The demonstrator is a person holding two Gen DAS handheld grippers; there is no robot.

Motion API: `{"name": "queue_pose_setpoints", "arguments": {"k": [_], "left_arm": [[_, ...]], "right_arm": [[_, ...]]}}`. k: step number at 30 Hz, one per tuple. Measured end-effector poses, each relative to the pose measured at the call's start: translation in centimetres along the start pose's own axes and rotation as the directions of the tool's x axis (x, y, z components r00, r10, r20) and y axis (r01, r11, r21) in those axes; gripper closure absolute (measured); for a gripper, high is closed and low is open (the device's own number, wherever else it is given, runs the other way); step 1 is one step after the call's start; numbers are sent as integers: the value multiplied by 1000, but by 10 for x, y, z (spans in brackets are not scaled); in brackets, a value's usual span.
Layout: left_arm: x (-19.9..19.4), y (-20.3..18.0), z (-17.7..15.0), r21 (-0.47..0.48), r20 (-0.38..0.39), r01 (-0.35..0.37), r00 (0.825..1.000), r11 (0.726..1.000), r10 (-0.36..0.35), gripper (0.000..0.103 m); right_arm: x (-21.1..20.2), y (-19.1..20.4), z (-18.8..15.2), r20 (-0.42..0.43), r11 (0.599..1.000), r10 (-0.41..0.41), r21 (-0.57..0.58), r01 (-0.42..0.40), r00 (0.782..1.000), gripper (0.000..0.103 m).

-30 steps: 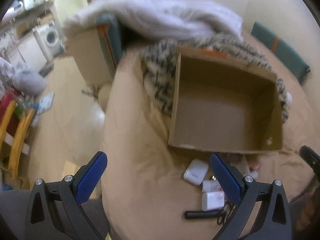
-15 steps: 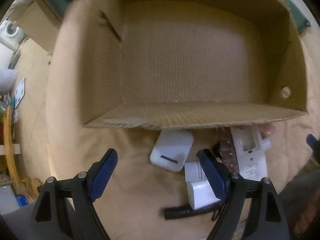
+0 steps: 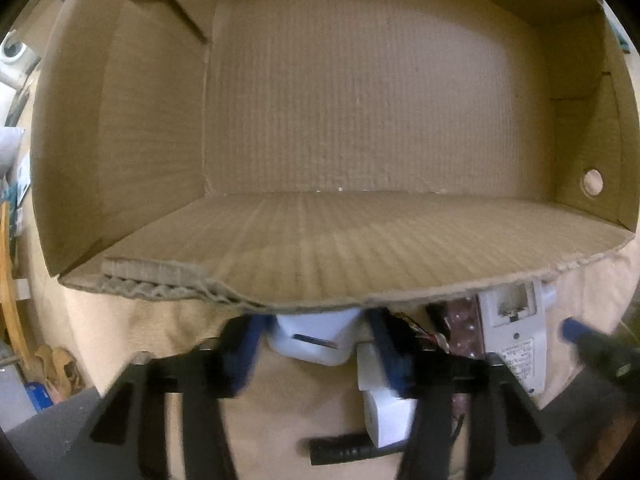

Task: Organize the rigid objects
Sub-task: 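Grasp the white earbud case with the left gripper while the right grasps the white power strip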

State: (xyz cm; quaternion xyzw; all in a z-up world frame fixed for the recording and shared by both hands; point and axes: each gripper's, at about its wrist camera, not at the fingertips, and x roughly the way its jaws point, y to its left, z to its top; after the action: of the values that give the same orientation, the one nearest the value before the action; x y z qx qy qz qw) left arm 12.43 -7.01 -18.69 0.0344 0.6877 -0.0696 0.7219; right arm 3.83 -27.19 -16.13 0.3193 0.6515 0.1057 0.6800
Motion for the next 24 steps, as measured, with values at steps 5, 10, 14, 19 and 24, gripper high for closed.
{"name": "queue_pose_setpoints", "arguments": {"k": [5, 10, 14, 19, 24], "left_arm": [[-3, -5, -10, -29, 7, 9, 1000, 1000, -9, 61], [-8, 0, -16, -72, 8, -23, 1000, 997, 24, 61], [-8, -4, -19, -73, 0, -29, 1000, 997, 29, 61], [-1, 3, -12, -78, -18, -26, 1000, 997, 24, 61], [-1, 6, 3, -76, -8, -26, 1000, 997, 26, 62]], "right_arm": [[21, 12, 2, -50, 999, -36, -31, 34, 998, 49], [30, 29, 7, -50, 996, -17, -89, 13, 999, 64], [45, 33, 18, -59, 996, -14, -86, 9, 998, 64], [57, 41, 30, -45, 993, -57, -109, 52, 997, 73], [37, 43, 20, -7, 988, -89, -131, 87, 996, 80]]}}
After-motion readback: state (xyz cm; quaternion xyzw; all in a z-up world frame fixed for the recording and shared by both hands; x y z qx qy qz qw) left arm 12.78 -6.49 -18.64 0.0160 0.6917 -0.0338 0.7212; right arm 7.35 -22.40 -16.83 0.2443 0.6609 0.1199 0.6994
